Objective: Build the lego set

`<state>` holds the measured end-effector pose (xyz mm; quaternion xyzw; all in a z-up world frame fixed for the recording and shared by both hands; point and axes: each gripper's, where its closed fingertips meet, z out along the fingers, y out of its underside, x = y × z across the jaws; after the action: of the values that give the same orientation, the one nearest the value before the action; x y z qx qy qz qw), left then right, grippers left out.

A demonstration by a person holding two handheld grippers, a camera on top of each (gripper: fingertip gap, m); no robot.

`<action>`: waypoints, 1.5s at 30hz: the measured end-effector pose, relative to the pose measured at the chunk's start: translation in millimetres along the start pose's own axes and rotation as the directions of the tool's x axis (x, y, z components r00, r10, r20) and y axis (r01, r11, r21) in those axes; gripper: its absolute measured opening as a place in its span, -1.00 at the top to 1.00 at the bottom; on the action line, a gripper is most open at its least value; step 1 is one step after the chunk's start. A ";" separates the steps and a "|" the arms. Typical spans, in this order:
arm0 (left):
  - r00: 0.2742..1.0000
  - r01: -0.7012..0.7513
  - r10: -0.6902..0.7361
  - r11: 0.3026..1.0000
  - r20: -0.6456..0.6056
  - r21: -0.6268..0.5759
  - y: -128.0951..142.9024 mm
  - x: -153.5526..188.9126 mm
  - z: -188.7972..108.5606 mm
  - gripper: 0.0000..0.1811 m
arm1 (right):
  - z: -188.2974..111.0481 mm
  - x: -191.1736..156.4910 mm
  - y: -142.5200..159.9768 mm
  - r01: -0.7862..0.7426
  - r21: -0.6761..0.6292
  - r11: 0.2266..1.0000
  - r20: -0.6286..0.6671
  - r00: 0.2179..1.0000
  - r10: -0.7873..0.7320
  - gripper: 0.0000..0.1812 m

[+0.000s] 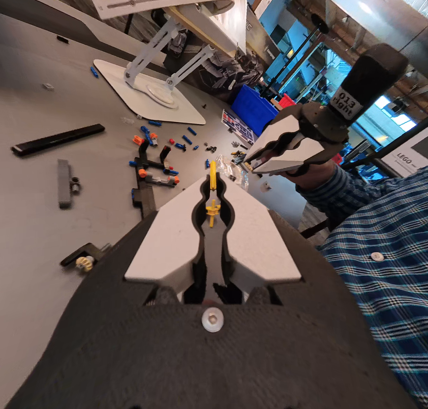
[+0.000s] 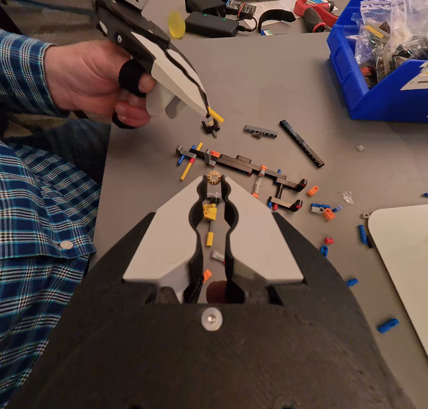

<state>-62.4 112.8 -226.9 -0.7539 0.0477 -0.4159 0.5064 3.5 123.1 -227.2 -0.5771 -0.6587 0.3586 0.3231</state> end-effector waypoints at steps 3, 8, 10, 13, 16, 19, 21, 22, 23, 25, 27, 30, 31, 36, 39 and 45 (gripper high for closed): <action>0.998 -0.036 0.037 0.999 0.054 -0.015 -2.9 -12.1 -7.1 0.98 | -0.6 0.2 0.8 0.010 -0.003 1.000 -0.008 1.000 -0.010 0.90; 0.993 -0.031 0.032 0.999 0.113 -0.008 -7.8 -28.7 -18.7 0.99 | 0.5 3.6 7.4 0.032 -0.024 0.999 -0.031 0.999 -0.032 0.90; 0.989 -0.038 0.041 0.999 0.145 -0.027 -6.0 -35.9 -22.0 0.99 | 1.7 3.2 9.2 0.035 -0.028 0.999 -0.030 0.999 -0.036 0.90; 0.983 -0.032 0.040 0.998 0.182 -0.046 -2.7 -45.7 -26.6 0.98 | 3.9 2.3 11.6 0.042 -0.038 0.998 -0.030 0.999 -0.043 0.90; 0.975 -0.024 0.039 0.997 0.220 -0.072 1.8 -55.6 -30.9 0.99 | 5.3 2.4 13.6 0.055 -0.051 0.997 -0.038 0.998 -0.057 0.90; 0.972 -0.015 0.033 0.997 0.233 -0.077 3.6 -60.0 -33.3 0.98 | 5.6 2.5 14.6 0.051 -0.057 0.997 -0.042 0.998 -0.054 0.90; 0.970 -0.013 0.034 0.996 0.240 -0.088 6.2 -62.0 -34.1 0.99 | 4.3 3.9 15.0 0.042 -0.059 0.997 -0.047 0.998 -0.045 0.90; 0.969 -0.012 0.034 0.996 0.244 -0.093 7.6 -62.8 -34.3 0.99 | 3.2 4.9 14.4 0.033 -0.055 0.998 -0.050 0.998 -0.036 0.90; 0.968 -0.010 0.034 0.995 0.248 -0.098 8.7 -63.7 -34.4 0.99 | 1.9 5.8 13.3 0.021 -0.048 0.999 -0.051 0.998 -0.024 0.90; 0.968 -0.005 0.031 0.995 0.251 -0.103 10.3 -64.5 -34.0 0.98 | -0.6 6.9 11.4 -0.003 -0.033 0.999 -0.053 0.999 0.001 0.90; 0.967 0.000 0.026 0.995 0.254 -0.104 11.4 -65.9 -33.7 0.98 | -1.7 6.6 11.4 -0.022 -0.027 0.999 -0.055 0.998 0.020 0.90; 0.967 0.015 0.011 0.995 0.254 -0.098 11.9 -67.1 -33.6 0.98 | 0.4 1.9 14.5 -0.054 -0.025 0.998 -0.046 0.998 0.052 0.90; 0.967 0.017 0.008 0.995 0.255 -0.097 11.8 -67.5 -33.6 0.98 | 1.7 -0.1 15.8 -0.066 -0.024 0.998 -0.042 0.997 0.065 0.90; 0.964 0.028 0.001 0.994 0.264 -0.105 14.8 -71.3 -33.9 0.98 | 10.0 -9.6 21.5 -0.068 -0.042 0.997 -0.023 0.997 0.067 0.90; 0.962 0.031 0.001 0.993 0.274 -0.114 16.0 -74.1 -35.2 0.98 | 12.7 -9.7 24.6 -0.060 -0.053 0.997 -0.021 0.998 0.059 0.90; 0.946 0.020 0.038 0.984 0.321 -0.178 24.8 -85.7 -41.7 0.98 | 10.8 -6.8 28.9 -0.056 -0.059 0.997 -0.031 0.998 0.054 0.90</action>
<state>-137.6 112.9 -290.5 -0.8539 0.0047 -0.2787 0.4395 10.5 117.5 -257.5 -0.6096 -0.6481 0.3392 0.3055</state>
